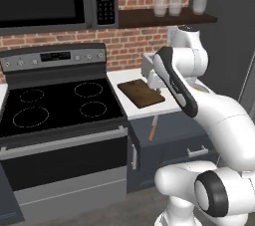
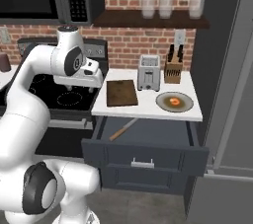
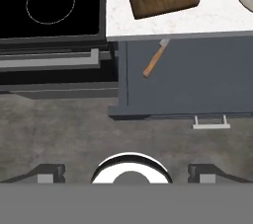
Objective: Pick up the knife from the drawer and place it on the cutting board. Then place the meat from the plate to the cutting board.
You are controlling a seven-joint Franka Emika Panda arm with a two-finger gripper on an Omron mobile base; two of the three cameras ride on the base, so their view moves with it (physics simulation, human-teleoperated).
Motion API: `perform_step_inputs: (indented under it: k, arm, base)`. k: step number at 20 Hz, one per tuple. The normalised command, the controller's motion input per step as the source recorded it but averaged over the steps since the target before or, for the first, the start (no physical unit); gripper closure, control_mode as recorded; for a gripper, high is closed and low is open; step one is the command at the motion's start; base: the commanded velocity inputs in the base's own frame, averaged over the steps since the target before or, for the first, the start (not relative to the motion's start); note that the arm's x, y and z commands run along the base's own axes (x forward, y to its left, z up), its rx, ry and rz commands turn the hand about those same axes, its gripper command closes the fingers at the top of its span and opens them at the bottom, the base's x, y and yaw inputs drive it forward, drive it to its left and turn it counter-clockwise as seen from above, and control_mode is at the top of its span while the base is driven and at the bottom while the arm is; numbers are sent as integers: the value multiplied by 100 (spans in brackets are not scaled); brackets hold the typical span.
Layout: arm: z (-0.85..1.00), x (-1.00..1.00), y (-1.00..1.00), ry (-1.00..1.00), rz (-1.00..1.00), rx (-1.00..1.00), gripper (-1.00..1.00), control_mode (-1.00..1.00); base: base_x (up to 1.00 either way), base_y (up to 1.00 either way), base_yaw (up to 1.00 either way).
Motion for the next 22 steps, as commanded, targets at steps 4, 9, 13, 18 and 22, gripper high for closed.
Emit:
perform_step_inputs:
  k: [4,9,13,18,22]
  arm:
    - [0,0,0,0,0,0,-100,100]
    - [0,0,0,0,0,0,-100,100]
    - [0,0,0,0,0,0,-100,100]
    - [0,0,0,0,0,0,-100,100]
    - [0,0,0,0,0,0,-100,100]
  base:
    - [8,-51,-3]
    - [7,-59,-2]
    - [11,-60,0]
    - [0,-15,0]
    - [12,0,6]
